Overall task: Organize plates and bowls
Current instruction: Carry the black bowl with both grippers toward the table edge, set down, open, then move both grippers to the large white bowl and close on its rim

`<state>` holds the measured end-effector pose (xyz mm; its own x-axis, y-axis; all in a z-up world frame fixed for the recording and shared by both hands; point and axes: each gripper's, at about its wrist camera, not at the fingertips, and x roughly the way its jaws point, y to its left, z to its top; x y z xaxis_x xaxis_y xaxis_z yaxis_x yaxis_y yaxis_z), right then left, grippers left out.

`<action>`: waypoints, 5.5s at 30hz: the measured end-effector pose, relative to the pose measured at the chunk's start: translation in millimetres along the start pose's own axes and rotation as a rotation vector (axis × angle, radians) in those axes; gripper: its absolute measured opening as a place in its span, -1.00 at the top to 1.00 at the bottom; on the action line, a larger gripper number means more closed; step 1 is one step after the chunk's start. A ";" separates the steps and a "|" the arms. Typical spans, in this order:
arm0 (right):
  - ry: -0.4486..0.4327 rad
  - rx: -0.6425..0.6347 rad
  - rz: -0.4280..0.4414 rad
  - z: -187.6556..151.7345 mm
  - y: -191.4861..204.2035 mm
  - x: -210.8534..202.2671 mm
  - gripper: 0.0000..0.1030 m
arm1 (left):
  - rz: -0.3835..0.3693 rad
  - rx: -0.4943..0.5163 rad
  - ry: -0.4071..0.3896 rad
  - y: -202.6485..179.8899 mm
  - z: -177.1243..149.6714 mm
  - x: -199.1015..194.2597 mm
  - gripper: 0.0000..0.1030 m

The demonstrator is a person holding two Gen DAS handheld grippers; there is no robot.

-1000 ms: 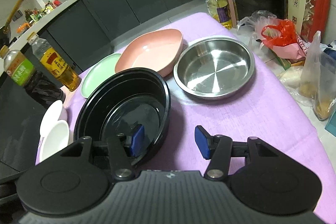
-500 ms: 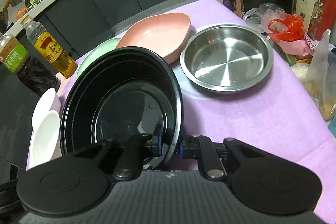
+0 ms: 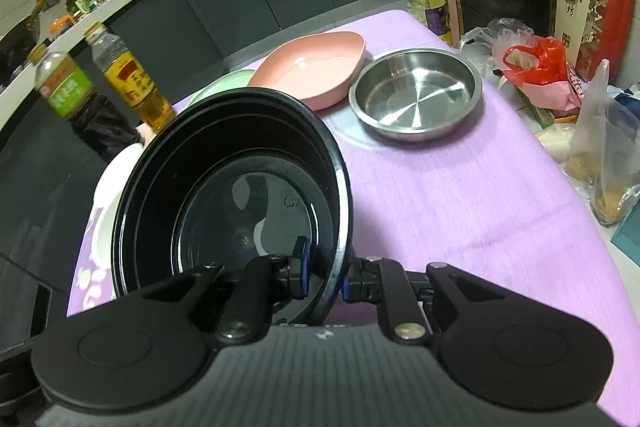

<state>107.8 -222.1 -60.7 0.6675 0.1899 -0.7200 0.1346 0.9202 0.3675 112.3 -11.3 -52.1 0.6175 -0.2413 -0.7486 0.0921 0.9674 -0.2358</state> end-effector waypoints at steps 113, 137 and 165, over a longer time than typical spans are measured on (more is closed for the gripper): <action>-0.017 -0.075 0.019 -63.5 20.8 -44.6 0.22 | 0.033 -0.122 -0.185 86.6 -47.7 -86.3 0.27; 0.094 -0.255 0.080 23.9 107.9 45.1 0.22 | 0.120 -0.208 -0.084 115.0 55.8 18.7 0.28; 0.242 -0.352 0.079 24.7 146.0 125.1 0.85 | 0.063 -0.114 -0.036 115.6 60.4 65.2 0.75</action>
<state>229.1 -72.5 -82.6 0.4693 0.3003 -0.8304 -0.1959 0.9524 0.2337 210.4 89.4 -90.7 0.6472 -0.1758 -0.7418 -0.0352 0.9651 -0.2595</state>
